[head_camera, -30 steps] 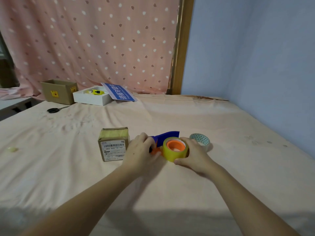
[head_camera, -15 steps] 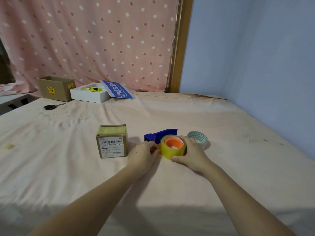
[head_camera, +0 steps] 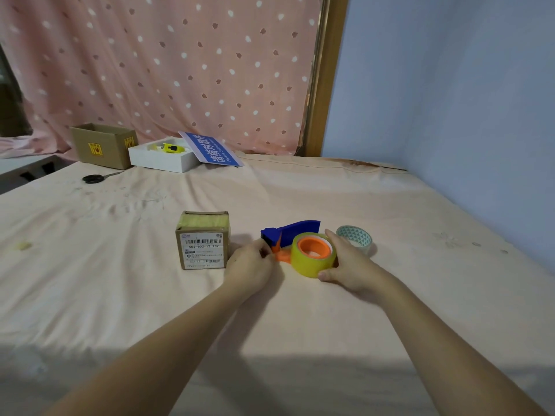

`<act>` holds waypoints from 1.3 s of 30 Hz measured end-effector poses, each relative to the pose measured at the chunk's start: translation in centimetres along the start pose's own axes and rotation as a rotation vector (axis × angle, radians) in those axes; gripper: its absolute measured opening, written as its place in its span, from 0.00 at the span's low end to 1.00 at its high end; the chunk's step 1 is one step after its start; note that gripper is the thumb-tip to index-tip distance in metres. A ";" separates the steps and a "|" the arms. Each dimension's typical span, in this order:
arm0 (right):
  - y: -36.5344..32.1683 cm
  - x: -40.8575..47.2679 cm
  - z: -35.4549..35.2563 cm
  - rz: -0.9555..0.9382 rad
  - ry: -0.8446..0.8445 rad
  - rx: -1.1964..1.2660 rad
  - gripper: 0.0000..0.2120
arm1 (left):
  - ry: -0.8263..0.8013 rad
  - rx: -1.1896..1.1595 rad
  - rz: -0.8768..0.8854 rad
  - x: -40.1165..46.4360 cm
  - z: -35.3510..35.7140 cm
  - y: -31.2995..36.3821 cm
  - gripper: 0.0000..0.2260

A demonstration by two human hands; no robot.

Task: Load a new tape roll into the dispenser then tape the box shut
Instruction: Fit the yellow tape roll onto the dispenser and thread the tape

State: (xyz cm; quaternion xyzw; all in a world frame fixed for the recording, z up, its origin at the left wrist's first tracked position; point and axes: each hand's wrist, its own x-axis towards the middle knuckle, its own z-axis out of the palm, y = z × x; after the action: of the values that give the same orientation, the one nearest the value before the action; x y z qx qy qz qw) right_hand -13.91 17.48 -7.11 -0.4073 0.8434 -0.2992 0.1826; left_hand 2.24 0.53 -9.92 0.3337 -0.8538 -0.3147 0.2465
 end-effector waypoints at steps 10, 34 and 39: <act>-6.4 1.5 1.9 -0.358 0.199 -0.492 0.19 | 0.013 0.021 0.014 0.1 0.1 -0.3 0.04; -7.4 5.2 3.3 -0.153 0.092 -0.421 0.13 | -0.103 -0.080 0.000 0.7 -1.1 0.0 0.11; -7.3 5.3 3.5 -0.154 0.165 -0.465 0.13 | -0.082 -0.185 -0.054 1.7 -0.7 -0.1 0.08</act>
State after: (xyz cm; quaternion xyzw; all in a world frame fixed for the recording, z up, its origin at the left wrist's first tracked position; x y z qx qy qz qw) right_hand -10.95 8.47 -5.28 -0.4755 0.8680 -0.1427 -0.0088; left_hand 1.57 -0.97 -9.16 0.3191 -0.8211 -0.4121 0.2328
